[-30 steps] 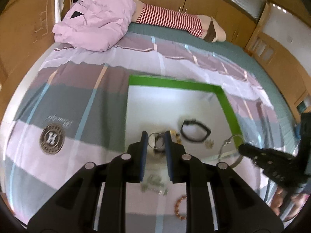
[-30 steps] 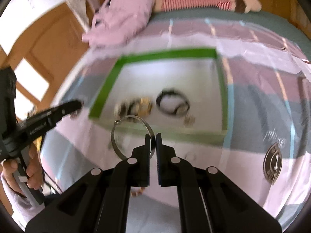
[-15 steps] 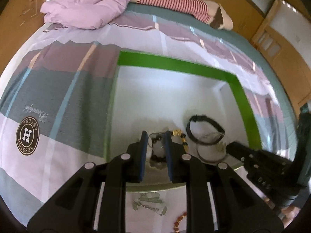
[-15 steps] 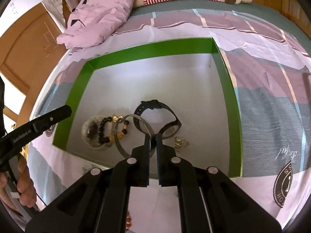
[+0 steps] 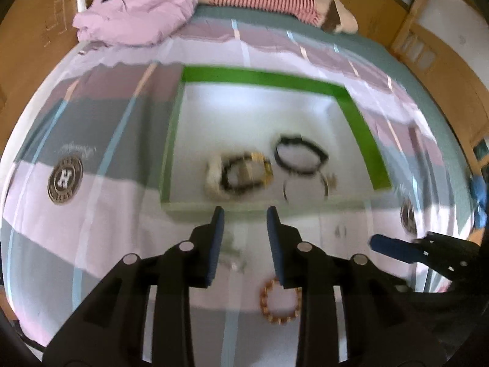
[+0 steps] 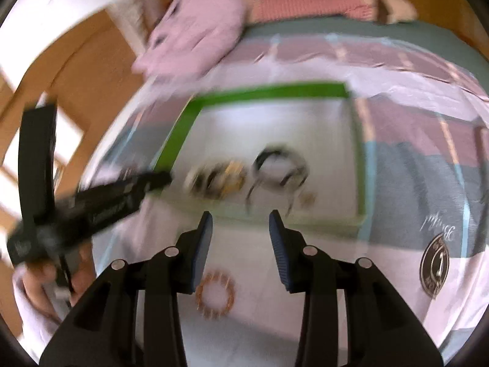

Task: Organize jewelry
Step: 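Carry the ring and bangle into the green box and open both grippers, then move the right gripper over the small silver ring while the left gripper approaches the green jade chain, then close the left gripper on the jade chain while the right gripper grasps the silver ring, then lift the jade chain and silver ring with both grippers, then carry the chain and ring into the green box and open both grippers, then close both grippers on the amber bead bracelet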

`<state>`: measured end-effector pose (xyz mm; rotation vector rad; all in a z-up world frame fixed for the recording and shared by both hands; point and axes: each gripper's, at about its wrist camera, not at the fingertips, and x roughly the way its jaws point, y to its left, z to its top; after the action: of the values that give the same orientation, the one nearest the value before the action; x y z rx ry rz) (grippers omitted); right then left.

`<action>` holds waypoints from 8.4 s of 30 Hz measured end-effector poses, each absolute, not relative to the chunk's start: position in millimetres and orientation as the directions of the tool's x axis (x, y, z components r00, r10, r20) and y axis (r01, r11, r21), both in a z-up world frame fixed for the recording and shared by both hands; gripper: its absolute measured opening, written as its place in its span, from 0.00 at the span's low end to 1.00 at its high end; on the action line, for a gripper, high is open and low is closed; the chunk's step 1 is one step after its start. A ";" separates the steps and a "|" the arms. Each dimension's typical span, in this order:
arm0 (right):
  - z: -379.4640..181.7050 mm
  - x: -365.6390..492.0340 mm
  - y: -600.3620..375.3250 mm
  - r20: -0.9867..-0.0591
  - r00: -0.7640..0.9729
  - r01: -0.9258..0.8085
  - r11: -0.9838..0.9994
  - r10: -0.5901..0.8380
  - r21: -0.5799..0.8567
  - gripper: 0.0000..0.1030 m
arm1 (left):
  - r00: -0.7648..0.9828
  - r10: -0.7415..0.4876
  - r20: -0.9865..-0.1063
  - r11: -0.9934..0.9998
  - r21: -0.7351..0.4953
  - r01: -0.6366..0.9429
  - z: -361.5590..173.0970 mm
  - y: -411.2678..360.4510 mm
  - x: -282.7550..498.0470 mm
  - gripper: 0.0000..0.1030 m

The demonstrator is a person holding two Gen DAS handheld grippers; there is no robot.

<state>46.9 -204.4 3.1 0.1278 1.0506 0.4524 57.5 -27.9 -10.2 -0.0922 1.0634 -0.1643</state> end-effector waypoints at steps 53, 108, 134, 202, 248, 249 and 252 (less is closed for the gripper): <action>-73.9 63.2 -213.0 -0.941 0.327 -0.125 0.991 0.091 0.052 0.31 | 0.376 -0.137 -0.916 0.991 -0.125 0.056 -36.5 -4.7 45.6 0.55; -90.6 60.7 -175.1 -0.950 0.308 -0.155 0.988 0.058 0.010 0.21 | 0.366 -0.047 -0.929 0.995 -0.013 0.095 -64.8 -39.5 61.5 0.06; -77.9 54.0 -188.2 -0.939 0.328 -0.150 0.987 0.105 0.058 0.21 | 0.418 -0.049 -0.907 0.996 -0.012 0.091 -42.0 -37.8 48.1 0.05; -16.7 43.4 -212.0 -0.860 0.409 -0.175 0.951 0.305 0.253 0.21 | 0.594 -0.162 -0.788 0.987 -0.116 0.115 23.6 -5.8 47.1 0.05; -79.3 25.9 -148.5 -0.945 0.239 -0.378 0.918 0.223 0.121 0.35 | 0.384 -0.202 -0.901 0.970 -0.129 0.208 -26.8 -17.6 45.3 0.26; -84.6 25.5 -146.4 -0.951 0.228 -0.378 0.919 0.209 0.111 0.35 | 0.337 -0.228 -0.913 0.962 -0.158 0.221 -34.4 -19.9 44.3 0.26; -90.7 28.1 -146.0 -0.957 0.216 -0.364 0.925 0.196 0.108 0.35 | 0.267 -0.227 -0.937 0.950 -0.153 0.272 -52.9 -31.8 38.6 0.26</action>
<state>28.1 -146.0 -90.7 -0.1513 1.2977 0.3903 38.6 -31.8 -52.9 0.0414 1.2565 -0.3373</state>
